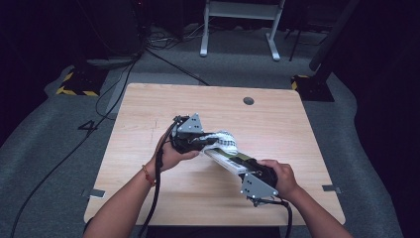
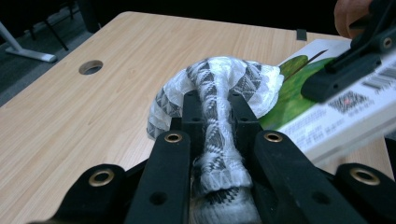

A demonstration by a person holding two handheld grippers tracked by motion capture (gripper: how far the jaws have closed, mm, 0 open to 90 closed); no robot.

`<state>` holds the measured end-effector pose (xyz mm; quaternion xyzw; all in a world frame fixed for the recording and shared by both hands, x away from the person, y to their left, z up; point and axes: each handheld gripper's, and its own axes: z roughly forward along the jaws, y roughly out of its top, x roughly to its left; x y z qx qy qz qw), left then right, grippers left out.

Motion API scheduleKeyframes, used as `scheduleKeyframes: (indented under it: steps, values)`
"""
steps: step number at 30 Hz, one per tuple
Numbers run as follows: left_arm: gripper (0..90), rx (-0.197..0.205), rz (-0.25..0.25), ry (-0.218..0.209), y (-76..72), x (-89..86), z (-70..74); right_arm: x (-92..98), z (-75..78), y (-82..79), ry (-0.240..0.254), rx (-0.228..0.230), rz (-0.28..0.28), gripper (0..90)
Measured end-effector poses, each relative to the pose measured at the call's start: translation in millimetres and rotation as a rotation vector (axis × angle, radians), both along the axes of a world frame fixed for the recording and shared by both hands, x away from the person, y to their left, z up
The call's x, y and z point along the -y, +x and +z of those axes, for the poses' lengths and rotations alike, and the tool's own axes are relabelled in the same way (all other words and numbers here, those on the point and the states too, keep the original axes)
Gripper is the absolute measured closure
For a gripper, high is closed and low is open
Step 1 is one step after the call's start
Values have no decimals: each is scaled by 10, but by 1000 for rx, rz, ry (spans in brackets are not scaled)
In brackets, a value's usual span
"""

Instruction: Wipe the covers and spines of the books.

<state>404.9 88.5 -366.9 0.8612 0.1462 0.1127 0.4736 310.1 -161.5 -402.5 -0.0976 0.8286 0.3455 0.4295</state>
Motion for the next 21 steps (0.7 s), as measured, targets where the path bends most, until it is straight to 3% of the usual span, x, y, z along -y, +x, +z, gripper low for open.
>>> scheduleKeyframes:
  steps: [5,14,21]
  values:
    - [810,-23,-22,45,43,108,-1,-109,-41,-117,-70,92,28,754]
    - [810,-72,2,94,179,82,-115,-98,-56,-117,-48,47,45,754]
    - [811,-110,16,82,272,22,-188,-122,-80,-163,-75,79,57,754]
